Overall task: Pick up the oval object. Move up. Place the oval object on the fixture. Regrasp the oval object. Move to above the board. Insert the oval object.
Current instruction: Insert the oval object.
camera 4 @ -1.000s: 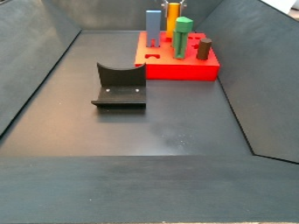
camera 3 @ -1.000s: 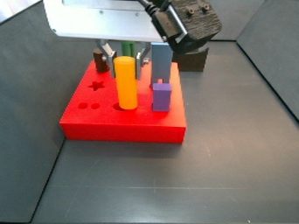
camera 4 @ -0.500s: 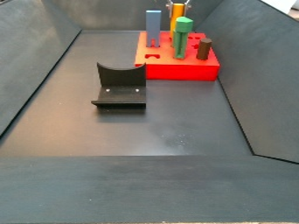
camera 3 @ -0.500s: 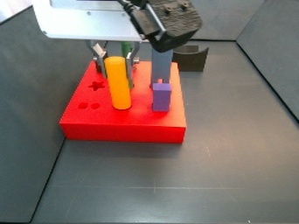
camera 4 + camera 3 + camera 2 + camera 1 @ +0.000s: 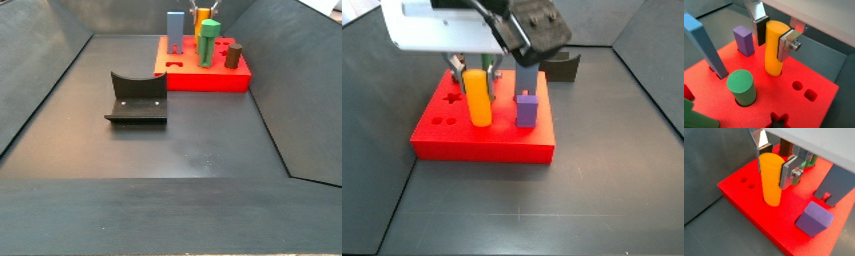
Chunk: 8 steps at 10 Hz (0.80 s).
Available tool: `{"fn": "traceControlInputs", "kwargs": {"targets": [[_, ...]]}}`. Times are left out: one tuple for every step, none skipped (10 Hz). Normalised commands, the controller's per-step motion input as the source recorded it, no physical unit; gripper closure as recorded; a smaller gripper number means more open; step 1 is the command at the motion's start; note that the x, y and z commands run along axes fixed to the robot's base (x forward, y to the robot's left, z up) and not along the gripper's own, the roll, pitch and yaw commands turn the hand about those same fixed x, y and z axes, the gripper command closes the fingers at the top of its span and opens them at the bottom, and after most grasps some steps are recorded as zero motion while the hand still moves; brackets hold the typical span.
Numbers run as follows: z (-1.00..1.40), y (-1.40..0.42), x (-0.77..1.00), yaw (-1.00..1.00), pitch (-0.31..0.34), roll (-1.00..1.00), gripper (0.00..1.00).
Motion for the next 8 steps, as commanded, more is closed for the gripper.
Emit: {"fn": "traceControlInputs", "kwargs": {"targets": [[-0.28, 0.0, 0.11, 0.0, 0.0, 0.0, 1.0], [-0.33, 0.0, 0.09, 0.0, 0.0, 0.0, 1.0], [-0.33, 0.0, 0.07, 0.0, 0.0, 0.0, 1.0], [-0.33, 0.0, 0.06, 0.0, 0.0, 0.0, 1.0], [-0.33, 0.0, 0.07, 0.0, 0.0, 0.0, 1.0], [-0.22, 0.0, 0.09, 0.0, 0.051, 0.0, 1.0], [-0.18, 0.0, 0.11, 0.0, 0.091, 0.02, 1.0], [-0.21, 0.0, 0.11, 0.0, 0.069, 0.0, 1.0]]}}
